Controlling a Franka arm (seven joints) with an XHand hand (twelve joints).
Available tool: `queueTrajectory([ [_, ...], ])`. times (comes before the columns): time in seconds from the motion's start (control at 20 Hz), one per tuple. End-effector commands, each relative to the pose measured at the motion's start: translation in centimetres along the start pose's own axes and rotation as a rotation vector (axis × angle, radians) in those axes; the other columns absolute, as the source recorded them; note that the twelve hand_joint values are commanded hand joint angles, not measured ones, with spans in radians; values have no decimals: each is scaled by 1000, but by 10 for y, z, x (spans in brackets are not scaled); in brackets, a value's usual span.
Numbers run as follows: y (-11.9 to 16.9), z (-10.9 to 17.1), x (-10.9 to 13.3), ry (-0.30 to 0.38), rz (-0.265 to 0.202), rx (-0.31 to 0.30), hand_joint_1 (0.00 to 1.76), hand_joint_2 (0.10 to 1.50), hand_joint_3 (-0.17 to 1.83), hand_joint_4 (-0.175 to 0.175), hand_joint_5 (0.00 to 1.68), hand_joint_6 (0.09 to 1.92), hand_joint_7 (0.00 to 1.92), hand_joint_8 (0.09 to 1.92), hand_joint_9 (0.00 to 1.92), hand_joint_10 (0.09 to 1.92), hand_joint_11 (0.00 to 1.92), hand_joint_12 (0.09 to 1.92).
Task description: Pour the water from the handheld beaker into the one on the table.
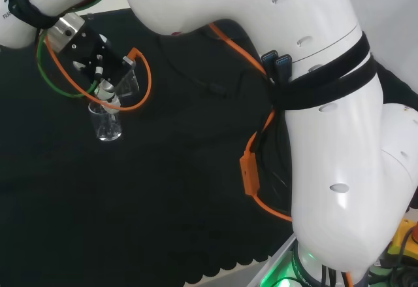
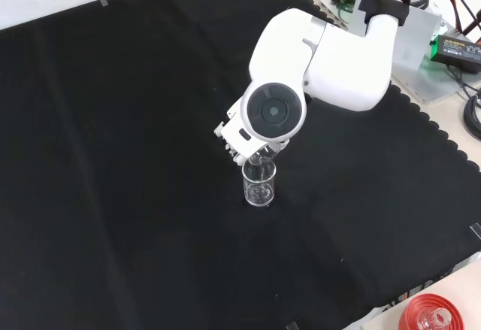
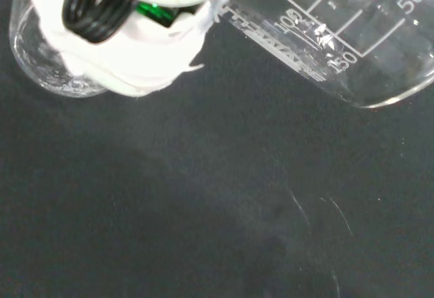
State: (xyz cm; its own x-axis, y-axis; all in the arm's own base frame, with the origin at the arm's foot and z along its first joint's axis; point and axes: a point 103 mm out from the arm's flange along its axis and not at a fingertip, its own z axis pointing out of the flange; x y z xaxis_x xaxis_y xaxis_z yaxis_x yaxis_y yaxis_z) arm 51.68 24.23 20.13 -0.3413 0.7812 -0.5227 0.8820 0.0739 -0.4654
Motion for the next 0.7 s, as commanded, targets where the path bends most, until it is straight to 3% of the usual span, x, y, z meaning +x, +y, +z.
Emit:
queueTrajectory([
  [0.05,-2,1,1,-19,5,12,1098,765,516,175,1197,752,1468,87,1388,87,952,1018],
  [0.7,-3,1,1,-21,2,17,1098,766,517,175,1195,755,1468,87,1389,87,953,1015],
])
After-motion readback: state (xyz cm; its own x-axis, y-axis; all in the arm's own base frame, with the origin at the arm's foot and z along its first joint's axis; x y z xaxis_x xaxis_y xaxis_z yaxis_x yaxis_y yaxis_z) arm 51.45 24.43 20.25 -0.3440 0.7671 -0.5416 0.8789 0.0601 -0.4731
